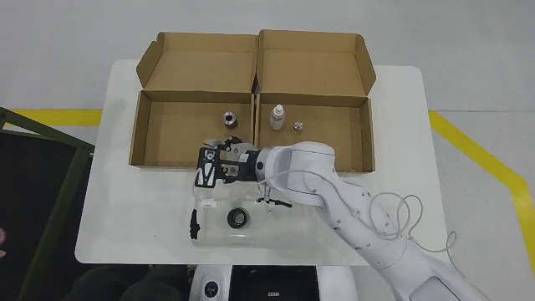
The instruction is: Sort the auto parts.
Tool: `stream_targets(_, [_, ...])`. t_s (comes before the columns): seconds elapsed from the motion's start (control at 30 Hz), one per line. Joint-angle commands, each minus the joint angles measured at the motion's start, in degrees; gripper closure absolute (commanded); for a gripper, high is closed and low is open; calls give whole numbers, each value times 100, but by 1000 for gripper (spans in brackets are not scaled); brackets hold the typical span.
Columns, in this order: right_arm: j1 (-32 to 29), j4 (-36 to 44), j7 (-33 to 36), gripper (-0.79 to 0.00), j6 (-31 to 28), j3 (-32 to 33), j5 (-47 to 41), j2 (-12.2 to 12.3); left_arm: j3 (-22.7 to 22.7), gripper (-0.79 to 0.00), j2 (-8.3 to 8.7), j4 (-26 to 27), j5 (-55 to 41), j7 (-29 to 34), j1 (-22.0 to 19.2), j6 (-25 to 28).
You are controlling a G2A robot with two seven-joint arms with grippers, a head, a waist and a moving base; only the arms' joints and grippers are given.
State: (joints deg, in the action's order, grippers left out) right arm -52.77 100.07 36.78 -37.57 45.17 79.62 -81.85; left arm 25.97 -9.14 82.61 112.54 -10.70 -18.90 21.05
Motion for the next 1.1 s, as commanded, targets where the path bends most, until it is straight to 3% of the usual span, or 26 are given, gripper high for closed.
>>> stream_targets(0.0, [-175, 150, -3, -366, -100, 52, 51, 46, 0, -785, 0, 0, 0, 0, 0, 0])
stream_targets(0.37, [-1203, 1057, -30, -376, -774, 369, 313, 338, 0, -785, 0, 0, 0, 0, 0, 0])
stream_targets(1.07, [-1941, 1003, -258, -391, -1127, 421, 663, 609, 0, -785, 0, 0, 0, 0, 0, 0])
